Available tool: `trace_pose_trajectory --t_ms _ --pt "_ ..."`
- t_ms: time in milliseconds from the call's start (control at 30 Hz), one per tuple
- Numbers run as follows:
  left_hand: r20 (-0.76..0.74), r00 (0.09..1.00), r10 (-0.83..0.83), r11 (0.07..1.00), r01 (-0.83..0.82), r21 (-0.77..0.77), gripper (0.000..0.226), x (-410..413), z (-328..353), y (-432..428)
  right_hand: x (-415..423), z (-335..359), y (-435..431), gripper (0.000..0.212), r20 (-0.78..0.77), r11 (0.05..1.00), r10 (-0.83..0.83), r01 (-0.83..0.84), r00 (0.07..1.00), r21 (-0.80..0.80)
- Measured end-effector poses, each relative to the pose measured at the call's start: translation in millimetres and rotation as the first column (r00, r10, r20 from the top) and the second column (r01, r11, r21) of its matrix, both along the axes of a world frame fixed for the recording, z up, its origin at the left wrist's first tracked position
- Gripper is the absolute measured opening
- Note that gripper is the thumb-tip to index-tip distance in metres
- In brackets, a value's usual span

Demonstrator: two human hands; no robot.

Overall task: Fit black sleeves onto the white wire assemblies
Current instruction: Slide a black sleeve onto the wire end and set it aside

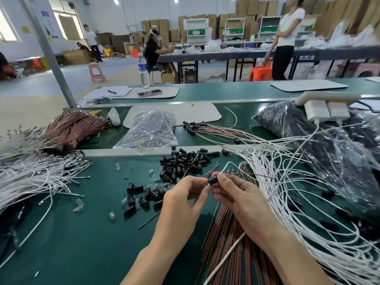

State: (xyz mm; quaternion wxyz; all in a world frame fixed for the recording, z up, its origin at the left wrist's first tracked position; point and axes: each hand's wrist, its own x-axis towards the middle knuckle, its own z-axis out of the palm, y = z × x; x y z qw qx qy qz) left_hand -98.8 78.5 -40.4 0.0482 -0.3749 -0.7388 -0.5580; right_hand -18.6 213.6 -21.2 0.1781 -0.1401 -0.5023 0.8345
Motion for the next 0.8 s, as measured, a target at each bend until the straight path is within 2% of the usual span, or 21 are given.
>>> trace_pose_trajectory --t_ms 267,433,533,633,767,800 --pt "0.029 0.999 0.023 0.997 -0.025 0.069 0.023 -2 -5 1 -2 -1 -1 0.032 -0.013 0.999 0.036 -0.036 0.999 -0.016" --pt "-0.073 0.997 0.019 0.997 -0.013 0.078 0.021 -5 -2 1 -2 -2 3 0.028 -0.006 0.994 0.087 -0.087 0.996 -0.062" --pt "-0.119 0.993 -0.001 1.0 0.001 0.004 0.022 -8 -1 -1 -2 -4 4 0.02 -0.025 0.998 0.015 -0.016 1.0 -0.058" --pt "-0.101 0.995 -0.011 0.998 0.004 -0.07 0.02 -9 -2 -4 -1 -5 2 0.013 -0.031 0.997 -0.075 0.075 0.997 -0.024" --pt "-0.142 0.989 -0.032 0.987 0.009 -0.162 0.009 -2 0 -5 -1 -6 -7 0.02 -0.008 0.986 -0.102 0.102 0.995 0.13" --pt "-0.16 0.987 -0.011 0.983 -0.019 -0.183 0.014 -1 0 -5 -1 -6 -10 0.021 -0.006 0.986 -0.084 0.084 0.996 0.144"
